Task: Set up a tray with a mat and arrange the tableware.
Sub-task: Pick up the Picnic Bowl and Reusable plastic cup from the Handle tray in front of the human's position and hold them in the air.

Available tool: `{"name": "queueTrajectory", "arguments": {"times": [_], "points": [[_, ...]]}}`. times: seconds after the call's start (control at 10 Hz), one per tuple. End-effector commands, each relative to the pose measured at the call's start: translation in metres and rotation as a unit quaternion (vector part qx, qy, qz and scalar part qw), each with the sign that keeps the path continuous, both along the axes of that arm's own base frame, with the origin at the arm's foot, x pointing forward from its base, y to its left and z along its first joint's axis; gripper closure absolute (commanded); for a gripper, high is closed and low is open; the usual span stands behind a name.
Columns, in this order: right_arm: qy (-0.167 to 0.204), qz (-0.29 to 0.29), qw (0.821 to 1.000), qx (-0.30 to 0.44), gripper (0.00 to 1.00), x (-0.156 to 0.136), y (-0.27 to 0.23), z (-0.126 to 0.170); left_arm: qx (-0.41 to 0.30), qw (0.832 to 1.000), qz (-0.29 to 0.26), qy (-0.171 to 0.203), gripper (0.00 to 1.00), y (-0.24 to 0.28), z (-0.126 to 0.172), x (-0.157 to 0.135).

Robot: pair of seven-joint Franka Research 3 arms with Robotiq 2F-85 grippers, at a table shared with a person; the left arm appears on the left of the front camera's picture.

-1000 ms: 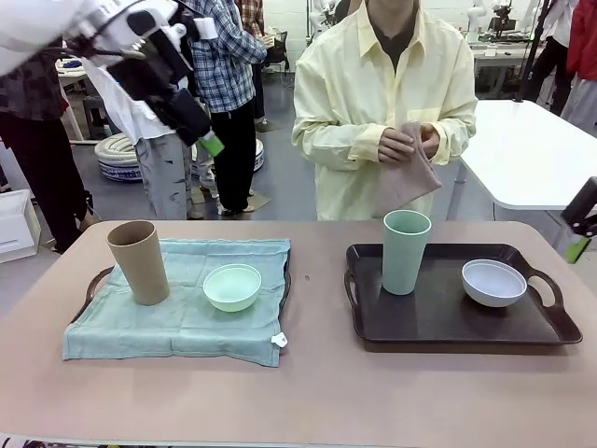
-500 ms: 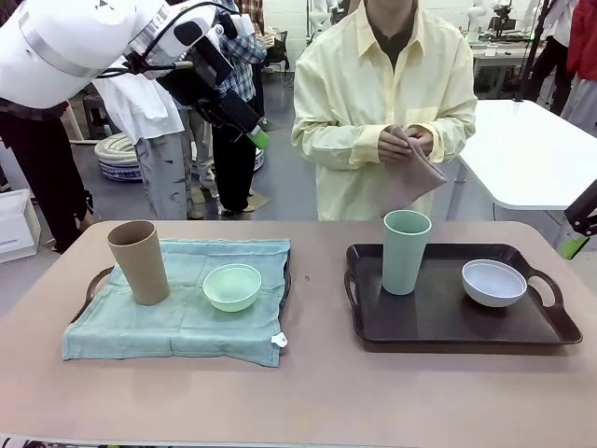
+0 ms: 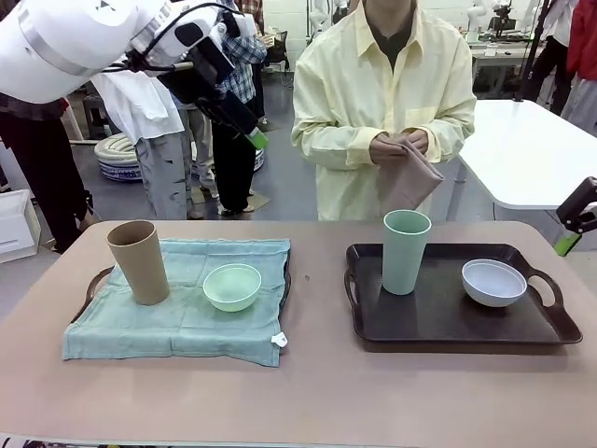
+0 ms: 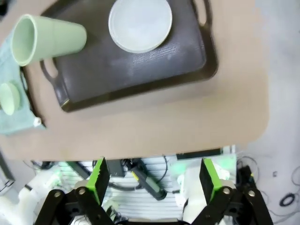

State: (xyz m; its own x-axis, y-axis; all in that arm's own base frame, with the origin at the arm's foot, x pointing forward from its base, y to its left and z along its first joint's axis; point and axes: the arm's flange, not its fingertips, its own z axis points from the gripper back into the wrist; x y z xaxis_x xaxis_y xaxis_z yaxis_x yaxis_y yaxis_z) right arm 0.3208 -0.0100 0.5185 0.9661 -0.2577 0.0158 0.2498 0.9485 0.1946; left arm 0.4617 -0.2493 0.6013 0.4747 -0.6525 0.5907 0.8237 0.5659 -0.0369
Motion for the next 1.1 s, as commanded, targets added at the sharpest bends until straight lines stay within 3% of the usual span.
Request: {"name": "queueTrajectory", "arguments": {"times": [0.0,0.2,0.5,1.0], "points": [[-0.004,-0.028,0.998,-0.052,0.00,0.046,0.005,-0.008,0.025,0.996,-0.064,-0.051,0.00,-0.040,-0.010,0.012],[-0.008,-0.018,0.997,-0.074,0.00,0.078,0.012,-0.006,0.040,0.993,-0.092,-0.069,0.00,-0.071,-0.023,0.022],[0.024,0.045,0.993,-0.104,0.00,0.120,0.025,-0.027,0.042,0.981,-0.172,-0.076,0.00,-0.113,-0.059,0.045],[0.054,0.059,0.992,-0.099,0.00,0.138,0.018,-0.058,0.000,0.944,-0.328,-0.044,0.00,-0.155,-0.123,0.060]]}}
